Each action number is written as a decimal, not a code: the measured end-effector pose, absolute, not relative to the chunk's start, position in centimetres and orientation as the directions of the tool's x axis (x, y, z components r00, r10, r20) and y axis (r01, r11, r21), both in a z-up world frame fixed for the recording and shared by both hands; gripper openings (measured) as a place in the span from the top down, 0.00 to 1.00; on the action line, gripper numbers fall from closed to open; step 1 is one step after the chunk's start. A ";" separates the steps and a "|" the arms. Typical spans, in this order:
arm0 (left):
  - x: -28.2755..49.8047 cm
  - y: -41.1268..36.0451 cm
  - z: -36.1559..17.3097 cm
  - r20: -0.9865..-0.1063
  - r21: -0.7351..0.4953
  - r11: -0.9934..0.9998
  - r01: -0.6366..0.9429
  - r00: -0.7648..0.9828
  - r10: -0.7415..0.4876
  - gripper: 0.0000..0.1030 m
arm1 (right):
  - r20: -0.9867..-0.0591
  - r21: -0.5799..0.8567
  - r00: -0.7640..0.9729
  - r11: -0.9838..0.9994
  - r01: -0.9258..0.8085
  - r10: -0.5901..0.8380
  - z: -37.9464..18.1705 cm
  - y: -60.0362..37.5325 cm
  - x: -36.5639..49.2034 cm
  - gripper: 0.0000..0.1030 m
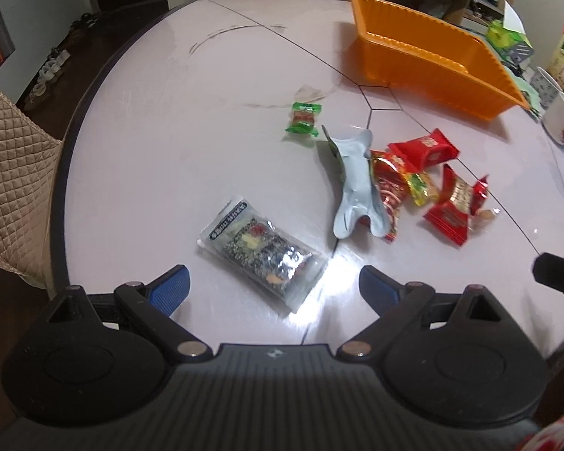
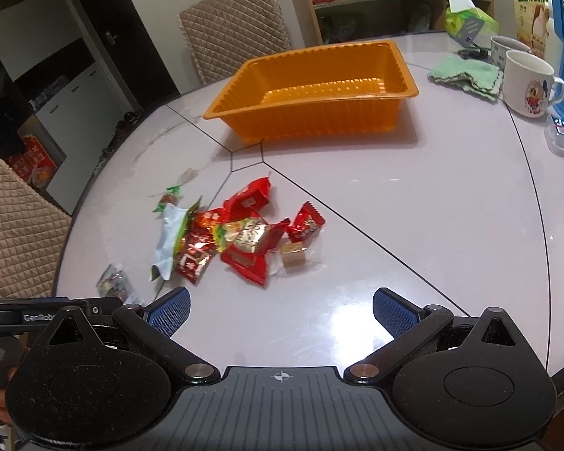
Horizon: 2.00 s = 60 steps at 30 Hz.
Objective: Organize snacks
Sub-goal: 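Move the left tool to the clear nut packet and close on it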
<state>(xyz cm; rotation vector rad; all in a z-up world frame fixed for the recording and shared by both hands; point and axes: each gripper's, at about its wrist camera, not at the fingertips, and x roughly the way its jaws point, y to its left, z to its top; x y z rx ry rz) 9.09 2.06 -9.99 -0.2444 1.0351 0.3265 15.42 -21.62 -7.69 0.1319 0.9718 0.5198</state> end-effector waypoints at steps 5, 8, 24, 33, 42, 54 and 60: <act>10.2 2.2 -11.2 -0.869 -0.029 0.910 -0.413 0.460 0.181 0.07 | -0.763 0.333 0.445 0.875 -0.352 0.469 -8.3 -21.9 16.2 0.00; 10.8 2.5 -11.8 -0.869 -0.001 0.904 -0.428 0.448 0.211 0.09 | -0.770 0.334 0.437 0.877 -0.346 0.465 -8.7 -22.1 16.5 0.00; 8.3 5.3 -12.4 -0.866 0.055 0.908 -0.414 0.432 0.250 0.22 | -0.785 0.328 0.403 0.868 -0.373 0.470 -10.1 -21.1 17.8 0.00; 9.3 5.4 -11.4 -0.842 0.063 0.938 -0.340 0.486 0.233 0.27 | -0.783 0.317 0.411 0.868 -0.382 0.467 -10.3 -20.8 18.2 0.00; 11.3 6.7 -12.6 -0.861 0.050 0.939 -0.341 0.462 0.214 0.41 | -0.767 0.294 0.442 0.867 -0.401 0.465 -10.1 -20.8 18.7 0.03; 11.4 6.2 -12.2 -0.850 0.039 0.951 -0.308 0.489 0.193 0.66 | -0.767 0.242 0.453 0.858 -0.453 0.455 -11.2 -19.7 19.7 0.28; 10.9 6.3 -11.2 -0.842 0.033 0.946 -0.324 0.501 0.200 0.66 | -0.769 0.227 0.455 0.857 -0.463 0.449 -12.0 -18.8 19.8 0.35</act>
